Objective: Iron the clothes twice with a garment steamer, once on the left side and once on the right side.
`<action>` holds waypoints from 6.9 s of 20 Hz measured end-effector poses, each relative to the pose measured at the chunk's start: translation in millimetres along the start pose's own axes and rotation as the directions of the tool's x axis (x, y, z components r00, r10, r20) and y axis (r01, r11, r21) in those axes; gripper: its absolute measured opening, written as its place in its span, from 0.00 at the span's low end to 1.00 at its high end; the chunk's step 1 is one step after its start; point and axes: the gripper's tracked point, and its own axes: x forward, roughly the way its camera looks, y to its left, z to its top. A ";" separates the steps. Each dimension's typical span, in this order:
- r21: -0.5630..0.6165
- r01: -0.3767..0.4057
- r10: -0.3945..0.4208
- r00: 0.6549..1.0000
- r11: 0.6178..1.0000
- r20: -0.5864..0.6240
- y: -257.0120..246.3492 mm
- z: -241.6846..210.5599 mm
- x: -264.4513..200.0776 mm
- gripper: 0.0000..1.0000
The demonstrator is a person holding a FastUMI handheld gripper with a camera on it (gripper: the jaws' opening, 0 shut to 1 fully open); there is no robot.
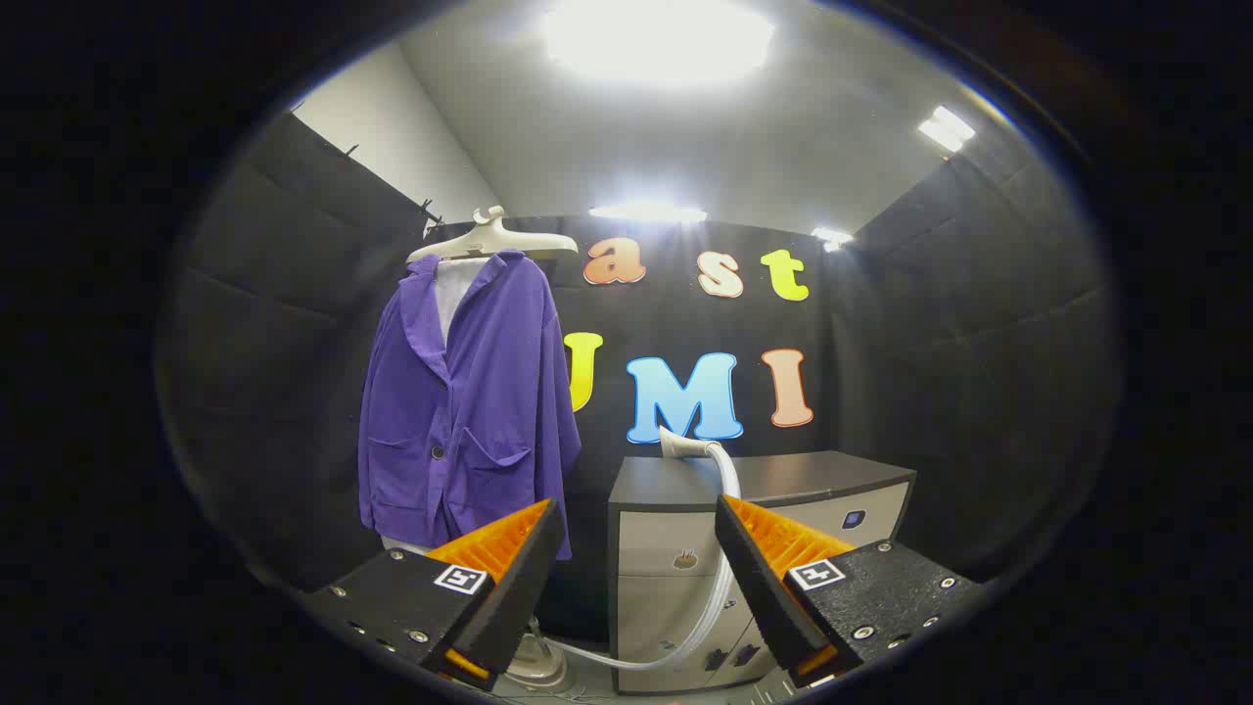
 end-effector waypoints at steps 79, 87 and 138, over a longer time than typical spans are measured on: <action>0.537 -0.059 0.466 0.582 0.842 -0.666 -123.2 -134.2 500.0 0.95; 0.776 0.074 0.637 0.525 0.626 -0.565 -108.8 -132.6 497.6 0.47; 0.327 -0.253 0.310 0.941 0.910 -0.136 77.1 42.0 127.3 0.32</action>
